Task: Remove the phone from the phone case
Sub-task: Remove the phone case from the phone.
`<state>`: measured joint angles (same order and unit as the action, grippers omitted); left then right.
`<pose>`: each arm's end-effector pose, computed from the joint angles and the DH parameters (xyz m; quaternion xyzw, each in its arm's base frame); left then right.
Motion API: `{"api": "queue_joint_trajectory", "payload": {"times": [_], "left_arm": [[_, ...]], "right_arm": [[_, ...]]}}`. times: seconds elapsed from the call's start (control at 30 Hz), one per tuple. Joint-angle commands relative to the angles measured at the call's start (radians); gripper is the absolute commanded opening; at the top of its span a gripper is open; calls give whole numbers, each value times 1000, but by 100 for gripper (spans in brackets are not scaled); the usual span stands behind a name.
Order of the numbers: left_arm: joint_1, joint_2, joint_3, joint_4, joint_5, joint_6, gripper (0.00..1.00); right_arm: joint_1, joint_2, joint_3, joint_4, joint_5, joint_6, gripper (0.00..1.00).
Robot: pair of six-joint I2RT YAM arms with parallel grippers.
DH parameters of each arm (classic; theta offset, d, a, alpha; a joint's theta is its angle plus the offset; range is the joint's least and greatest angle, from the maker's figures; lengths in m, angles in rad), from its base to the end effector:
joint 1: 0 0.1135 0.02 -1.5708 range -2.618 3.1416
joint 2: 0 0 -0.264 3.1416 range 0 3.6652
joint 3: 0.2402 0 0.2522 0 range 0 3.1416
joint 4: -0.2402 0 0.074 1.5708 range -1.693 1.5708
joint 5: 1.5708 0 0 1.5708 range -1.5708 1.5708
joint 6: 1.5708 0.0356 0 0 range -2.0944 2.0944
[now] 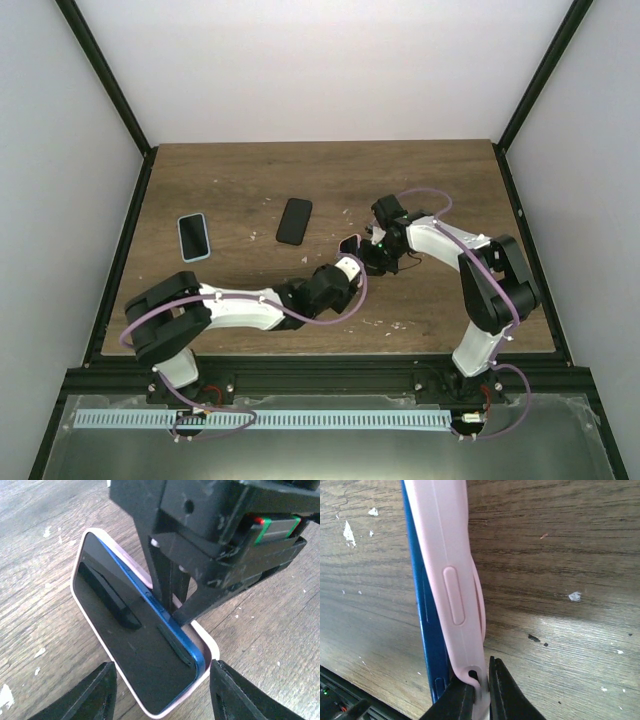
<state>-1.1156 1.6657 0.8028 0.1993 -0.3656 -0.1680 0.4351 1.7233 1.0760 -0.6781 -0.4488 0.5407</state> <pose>0.1584 -0.2947 0.1632 0.3324 0.8229 -0.1271 0.4430 0.2814 0.1478 0.1717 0.0239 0.9677 0.2510 0.0019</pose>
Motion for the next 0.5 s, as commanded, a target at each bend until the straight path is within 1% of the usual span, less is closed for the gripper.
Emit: {"api": "queue_joint_trajectory", "payload": {"times": [0.0,0.13,0.23,0.37,0.47], "left_arm": [[-5,45,53,14,-18,48,52],[-6,91,87,13,-40,61,52],[-6,117,113,-26,-107,51,49],[-6,131,106,-29,-146,63,43],[-7,146,97,-25,-175,87,44]], "right_arm": [[1,-11,-1,-6,49,-5,1],[1,-5,10,-12,41,-7,1],[1,-13,4,-11,41,-9,1],[-1,-22,-8,-6,33,-15,1],[-7,-18,-10,-5,19,-16,1]]}}
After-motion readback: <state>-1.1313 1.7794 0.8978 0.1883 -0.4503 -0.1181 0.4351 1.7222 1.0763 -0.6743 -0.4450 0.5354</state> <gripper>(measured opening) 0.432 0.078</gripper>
